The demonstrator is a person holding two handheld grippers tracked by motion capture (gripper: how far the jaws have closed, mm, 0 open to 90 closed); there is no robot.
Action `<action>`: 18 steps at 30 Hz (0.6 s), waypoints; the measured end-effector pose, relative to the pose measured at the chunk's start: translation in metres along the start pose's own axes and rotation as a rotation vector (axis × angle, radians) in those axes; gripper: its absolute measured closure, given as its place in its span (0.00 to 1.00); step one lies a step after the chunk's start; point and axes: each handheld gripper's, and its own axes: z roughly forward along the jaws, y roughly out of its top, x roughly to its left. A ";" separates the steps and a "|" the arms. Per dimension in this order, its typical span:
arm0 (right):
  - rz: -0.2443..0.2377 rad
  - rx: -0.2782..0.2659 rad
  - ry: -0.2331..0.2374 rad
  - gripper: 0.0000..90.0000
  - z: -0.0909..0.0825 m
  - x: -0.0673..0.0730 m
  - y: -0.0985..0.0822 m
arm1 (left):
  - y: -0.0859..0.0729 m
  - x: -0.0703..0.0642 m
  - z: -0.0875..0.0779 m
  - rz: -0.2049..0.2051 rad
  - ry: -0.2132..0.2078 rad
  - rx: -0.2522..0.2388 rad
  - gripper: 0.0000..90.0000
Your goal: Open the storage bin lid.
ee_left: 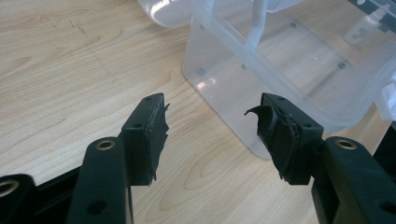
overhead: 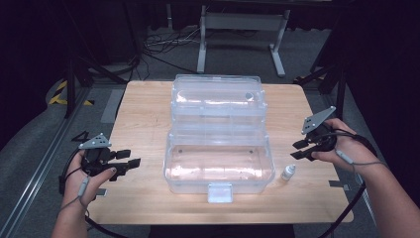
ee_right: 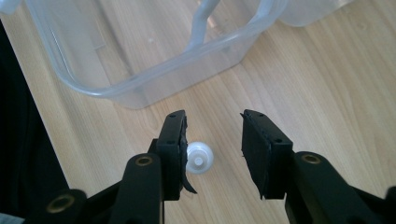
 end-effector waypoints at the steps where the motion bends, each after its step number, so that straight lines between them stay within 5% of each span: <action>1: -0.001 0.010 0.005 0.68 0.002 0.000 0.000 | 0.000 0.000 0.000 0.000 0.000 0.000 0.47; 18: -0.002 0.093 0.025 0.68 0.024 0.001 -0.005 | 0.000 0.000 0.000 0.000 0.004 0.000 0.47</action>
